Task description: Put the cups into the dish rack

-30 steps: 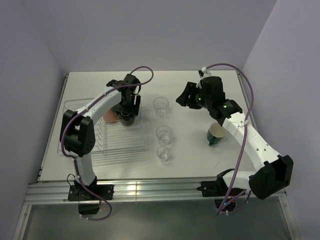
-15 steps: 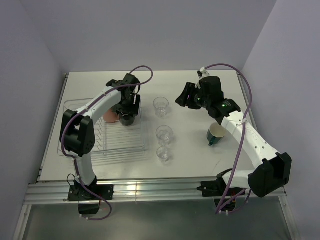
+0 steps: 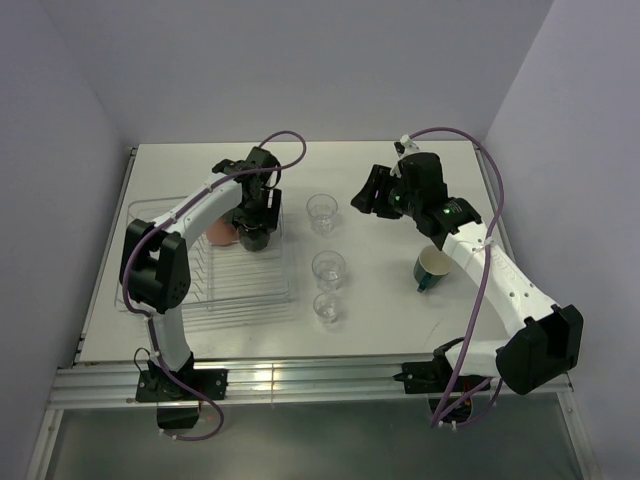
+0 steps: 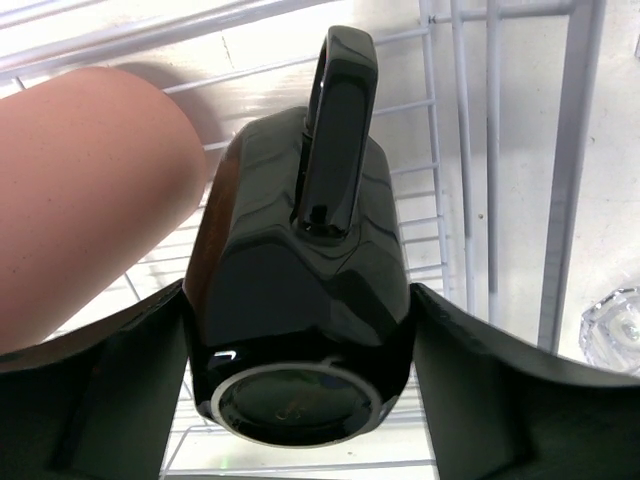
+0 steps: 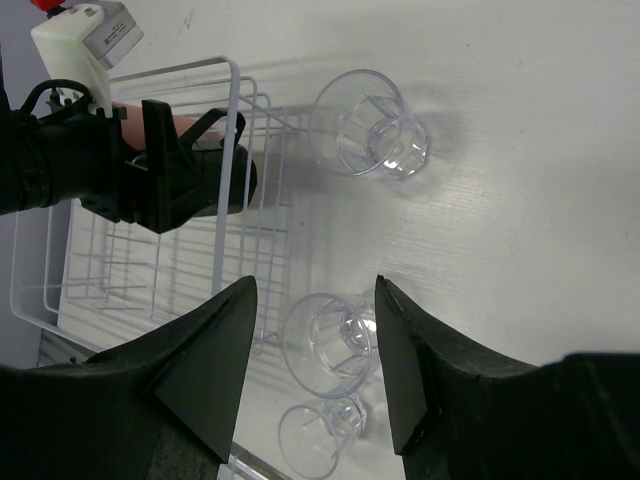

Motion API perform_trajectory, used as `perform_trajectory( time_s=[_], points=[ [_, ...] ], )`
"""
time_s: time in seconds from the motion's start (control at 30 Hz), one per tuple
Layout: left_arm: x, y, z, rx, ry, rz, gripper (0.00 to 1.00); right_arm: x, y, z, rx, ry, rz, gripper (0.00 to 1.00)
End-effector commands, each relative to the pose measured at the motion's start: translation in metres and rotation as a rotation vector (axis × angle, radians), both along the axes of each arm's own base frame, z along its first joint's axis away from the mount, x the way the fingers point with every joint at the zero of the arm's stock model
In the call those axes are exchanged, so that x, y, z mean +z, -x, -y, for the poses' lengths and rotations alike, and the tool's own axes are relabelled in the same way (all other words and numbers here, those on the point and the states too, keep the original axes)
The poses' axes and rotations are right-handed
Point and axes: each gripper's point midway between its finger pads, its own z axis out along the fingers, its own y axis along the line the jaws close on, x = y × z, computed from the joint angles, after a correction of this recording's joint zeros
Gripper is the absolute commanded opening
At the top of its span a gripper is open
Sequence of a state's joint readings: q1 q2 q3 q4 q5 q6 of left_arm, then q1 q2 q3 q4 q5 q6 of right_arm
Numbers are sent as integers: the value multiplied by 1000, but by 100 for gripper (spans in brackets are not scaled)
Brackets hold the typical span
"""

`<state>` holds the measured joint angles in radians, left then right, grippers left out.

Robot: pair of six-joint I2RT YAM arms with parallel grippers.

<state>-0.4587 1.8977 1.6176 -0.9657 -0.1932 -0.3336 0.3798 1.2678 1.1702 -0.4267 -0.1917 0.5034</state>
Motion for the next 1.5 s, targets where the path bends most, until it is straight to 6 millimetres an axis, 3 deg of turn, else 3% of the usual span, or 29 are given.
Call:
perform_trajectory(
  time_s=[0.0, 0.37, 0.67, 1.03, 1.1, 1.13, 1.17, 1.2, 1.27, 1.33, 1.37, 1.43, 1.47],
  points=[
    [3, -16, -2, 9, -10, 59, 89, 8, -6, -3, 9, 2, 43, 58],
    [10, -16, -3, 16, -8, 83, 91, 5, -5, -3, 9, 4, 39, 58],
    [42, -16, 2, 10, 31, 144, 91, 6, -4, -3, 10, 18, 39, 58],
    [107, -7, 15, -20, 141, 272, 92, -3, -7, -3, -24, 101, 31, 58],
    [120, -6, 12, -9, 147, 305, 92, -14, -11, -8, -18, 171, 18, 58],
    [125, -6, 10, -3, 148, 318, 92, -8, -14, -12, -20, 198, 27, 58],
    [131, -5, 9, 7, 153, 333, 92, -20, -16, -23, 3, 244, 2, 58],
    [142, -3, 7, 11, 166, 363, 92, -9, -25, -26, -12, 283, 35, 58],
    [158, -2, 5, 25, 185, 406, 93, -16, -30, -33, -9, 352, 20, 57],
    [182, 5, -1, 48, 214, 471, 93, -22, -41, -48, 13, 405, 22, 57],
    [197, 10, -6, 63, 231, 512, 94, -34, -47, -56, 31, 429, 4, 56],
    [212, 15, -11, 85, 253, 557, 95, -30, -56, -69, 57, 447, 33, 55],
    [224, 22, -15, 90, 276, 589, 95, -42, -61, -75, 70, 471, 14, 54]
  ],
)
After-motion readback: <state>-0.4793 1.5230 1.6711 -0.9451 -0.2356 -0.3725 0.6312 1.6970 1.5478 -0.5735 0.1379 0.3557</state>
